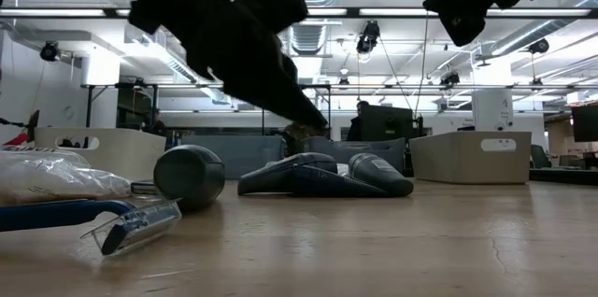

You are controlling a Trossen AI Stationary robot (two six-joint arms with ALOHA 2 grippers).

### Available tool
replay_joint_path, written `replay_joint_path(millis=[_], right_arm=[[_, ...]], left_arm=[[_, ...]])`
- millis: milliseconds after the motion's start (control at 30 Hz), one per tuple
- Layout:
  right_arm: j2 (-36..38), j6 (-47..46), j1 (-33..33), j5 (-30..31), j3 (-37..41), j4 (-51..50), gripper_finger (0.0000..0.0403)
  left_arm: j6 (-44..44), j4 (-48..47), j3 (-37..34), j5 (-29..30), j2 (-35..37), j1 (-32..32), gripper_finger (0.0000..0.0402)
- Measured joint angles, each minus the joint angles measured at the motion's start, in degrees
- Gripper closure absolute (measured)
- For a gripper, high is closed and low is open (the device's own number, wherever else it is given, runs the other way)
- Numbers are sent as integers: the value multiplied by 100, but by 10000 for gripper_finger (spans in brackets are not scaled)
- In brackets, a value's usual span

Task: Pick & Place Travel size toiletries
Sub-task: Put the blue shave cream into the gray bin

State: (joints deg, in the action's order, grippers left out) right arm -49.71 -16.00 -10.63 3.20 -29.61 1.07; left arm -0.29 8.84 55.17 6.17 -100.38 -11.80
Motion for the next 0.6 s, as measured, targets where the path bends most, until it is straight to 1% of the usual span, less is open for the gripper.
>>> replay_joint_path(millis=[200, 333, 467, 600], right_arm=[[-247, 131, 0, -2, 15, 55, 329], [-436, 235, 0, -4, 17, 147, 337], [-618, 315, 0, -11, 15, 143, 333], [-788, 409, 0, -13, -2, 346, 320]], left_arm=[[-113, 4, 125, 15, -369, 196, 135], [-400, -40, 14, 20, -397, 386, 135], [-682, -88, -143, 16, -425, 502, 135], [-738, -26, -160, -6, -581, 498, 135]])
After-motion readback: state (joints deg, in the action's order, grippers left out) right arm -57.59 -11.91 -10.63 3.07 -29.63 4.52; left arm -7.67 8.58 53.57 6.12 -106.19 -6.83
